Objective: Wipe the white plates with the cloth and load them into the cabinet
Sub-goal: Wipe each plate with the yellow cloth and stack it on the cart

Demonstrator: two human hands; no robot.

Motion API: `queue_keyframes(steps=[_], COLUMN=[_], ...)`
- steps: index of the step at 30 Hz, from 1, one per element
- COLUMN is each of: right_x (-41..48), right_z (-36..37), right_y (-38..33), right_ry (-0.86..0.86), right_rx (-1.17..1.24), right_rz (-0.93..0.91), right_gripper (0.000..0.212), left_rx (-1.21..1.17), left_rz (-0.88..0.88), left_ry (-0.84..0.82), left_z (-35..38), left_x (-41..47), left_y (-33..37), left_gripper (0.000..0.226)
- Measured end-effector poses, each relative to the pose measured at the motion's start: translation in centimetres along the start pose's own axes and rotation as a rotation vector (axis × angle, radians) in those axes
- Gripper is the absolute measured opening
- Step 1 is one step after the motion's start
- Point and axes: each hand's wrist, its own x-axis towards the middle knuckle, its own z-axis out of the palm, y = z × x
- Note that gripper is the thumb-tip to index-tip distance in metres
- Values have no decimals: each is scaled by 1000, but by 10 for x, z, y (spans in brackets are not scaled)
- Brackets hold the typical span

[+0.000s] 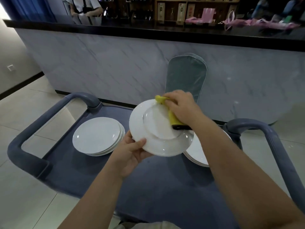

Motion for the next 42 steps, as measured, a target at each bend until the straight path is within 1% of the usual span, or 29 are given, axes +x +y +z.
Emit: queue_keyframes(steps=[2,4,5,6,7,8,10,11,12,14,16,18,20,21,23,25,27,29,30,33,35,37,39,41,42], right_x=[-19,-59,-81,-101,-117,-129,-140,-139,-136,-129,-122,-108,-86,-77,-71,-82,-103,-119,-122,-103,-81,-77,-95,-123,-134], right_z=[-1,7,19,33,48,63,86,88,86,72,53,36,26,24,29,40,48,47,43,29,30,43,58,62,61], right_y=[24,35,34,27,13,-3,-23,-25,-20,1,28,41,32,21,-8,-31,-29,-8,5,26,13,-9,-18,-2,12], right_ry=[40,159,226,268,284,281,256,254,258,275,240,190,217,246,272,233,153,88,98,230,331,354,287,196,180], right_rx=[174,212,188,173,155,124,34,15,26,116,125,91,34,-17,-72,-62,-22,-27,-50,-104,-87,-43,-5,15,18], right_rz=[151,242,240,211,135,14,-235,-290,-280,-133,-21,10,24,-3,-128,-290,-402,-426,-403,-232,-173,-252,-386,-471,-481], right_gripper=[20,16,17,20,25,29,29,28,29,29,28,28,31,30,26,25,26,26,25,27,28,26,27,28,27], left_rx=[-91,-152,-184,-221,-254,-273,-267,-255,-243,-196,-98,40,177,218,221,172,130,102,106,221,314,329,277,239,245], left_rz=[-31,-33,-30,-28,-24,-17,-4,4,15,33,15,-41,-70,-57,3,61,96,92,76,10,0,20,34,23,6], left_ry=[23,55,78,107,138,166,203,209,204,172,122,37,-52,-73,-35,46,100,116,111,45,-5,-3,36,34,19], left_z=[-7,-11,-11,-9,-8,-6,-4,-5,-6,-11,-19,-23,-20,-16,-8,-6,-11,-19,-22,-22,-13,-5,-4,-10,-13], left_x=[-1,1,2,4,6,8,10,10,9,3,-8,-17,-22,-23,-24,-24,-24,-27,-29,-32,-27,-22,-19,-19,-19], left_y=[-3,-7,-10,-14,-17,-20,-20,-18,-15,-8,-2,4,9,11,12,15,18,19,18,10,2,-4,-2,0,-1], left_gripper=[48,50,51,52,52,50,46,45,45,47,49,51,51,49,47,47,48,48,49,53,56,56,53,49,50])
